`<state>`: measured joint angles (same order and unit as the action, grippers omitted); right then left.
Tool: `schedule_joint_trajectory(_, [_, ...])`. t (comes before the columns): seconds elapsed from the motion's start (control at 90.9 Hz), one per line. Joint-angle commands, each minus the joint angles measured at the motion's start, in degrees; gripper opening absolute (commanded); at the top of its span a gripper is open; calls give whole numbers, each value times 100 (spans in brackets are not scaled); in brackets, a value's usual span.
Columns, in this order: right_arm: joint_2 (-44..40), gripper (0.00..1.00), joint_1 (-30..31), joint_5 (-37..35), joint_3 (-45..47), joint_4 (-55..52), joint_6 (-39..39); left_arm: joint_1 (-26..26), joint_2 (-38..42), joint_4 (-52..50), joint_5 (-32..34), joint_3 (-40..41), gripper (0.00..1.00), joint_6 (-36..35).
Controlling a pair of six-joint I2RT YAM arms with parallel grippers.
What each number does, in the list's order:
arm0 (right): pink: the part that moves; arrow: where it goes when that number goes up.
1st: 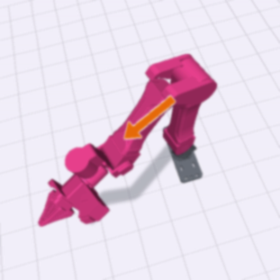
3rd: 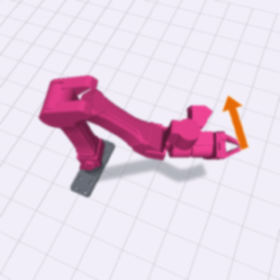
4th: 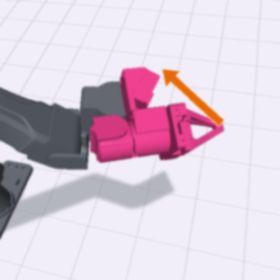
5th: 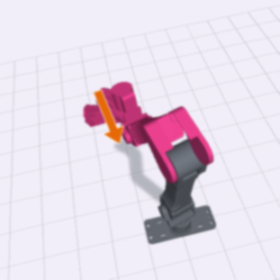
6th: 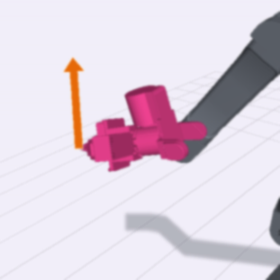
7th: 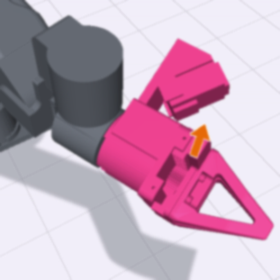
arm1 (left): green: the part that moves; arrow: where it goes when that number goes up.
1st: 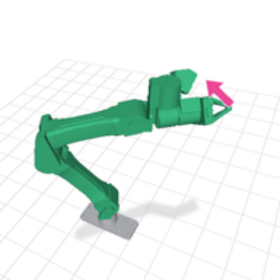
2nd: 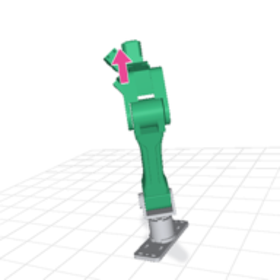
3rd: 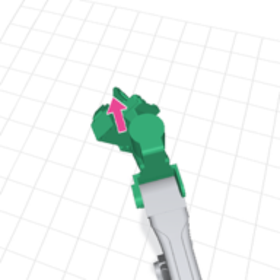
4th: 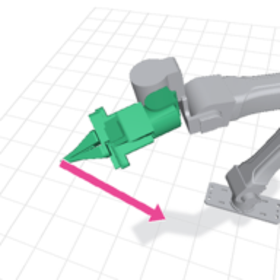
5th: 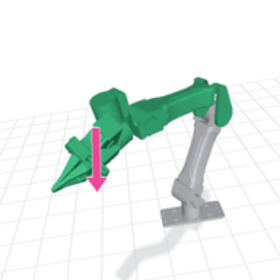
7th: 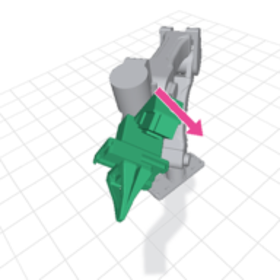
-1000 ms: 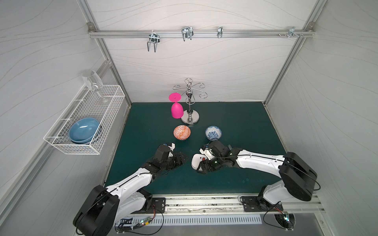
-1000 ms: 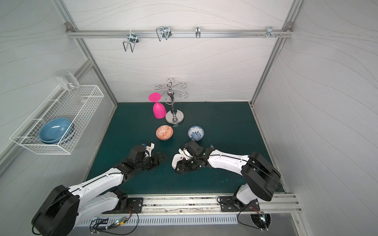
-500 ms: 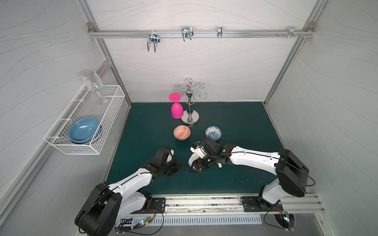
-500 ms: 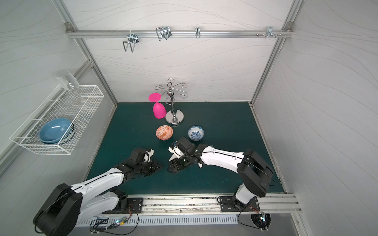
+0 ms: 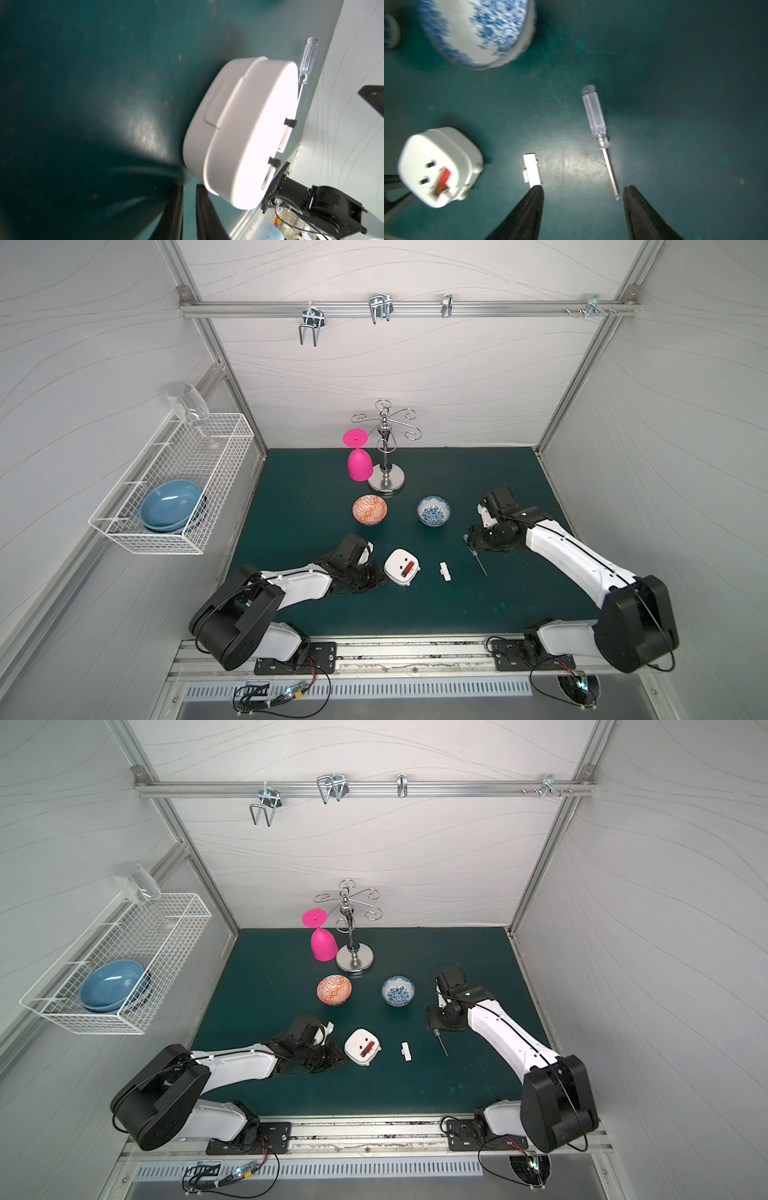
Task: Remove the battery from the alarm
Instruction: Adjust the alarm at the center of the board.
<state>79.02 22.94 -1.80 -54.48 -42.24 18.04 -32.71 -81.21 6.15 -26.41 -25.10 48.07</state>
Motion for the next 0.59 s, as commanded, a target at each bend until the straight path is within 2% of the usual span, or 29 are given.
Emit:
schedule_joint_trajectory(0.0, [455,67,-70,-329,-238,-191,-321,-16,-270,191,191,-396,18,-193])
schedule_joint_trajectory(0.231, [1492,61,-88,-340,-619,37,-431,-1,-781,54,347,-966,18,-417])
schedule_joint_trajectory(0.44, [2169,52,-88,-243,-795,180,-468,1,-1350,194,84,-1435,17,-512])
schedule_joint_trajectory(0.583, [2393,39,-88,-279,-774,252,-477,-1,-1564,361,-88,-1556,19,-509])
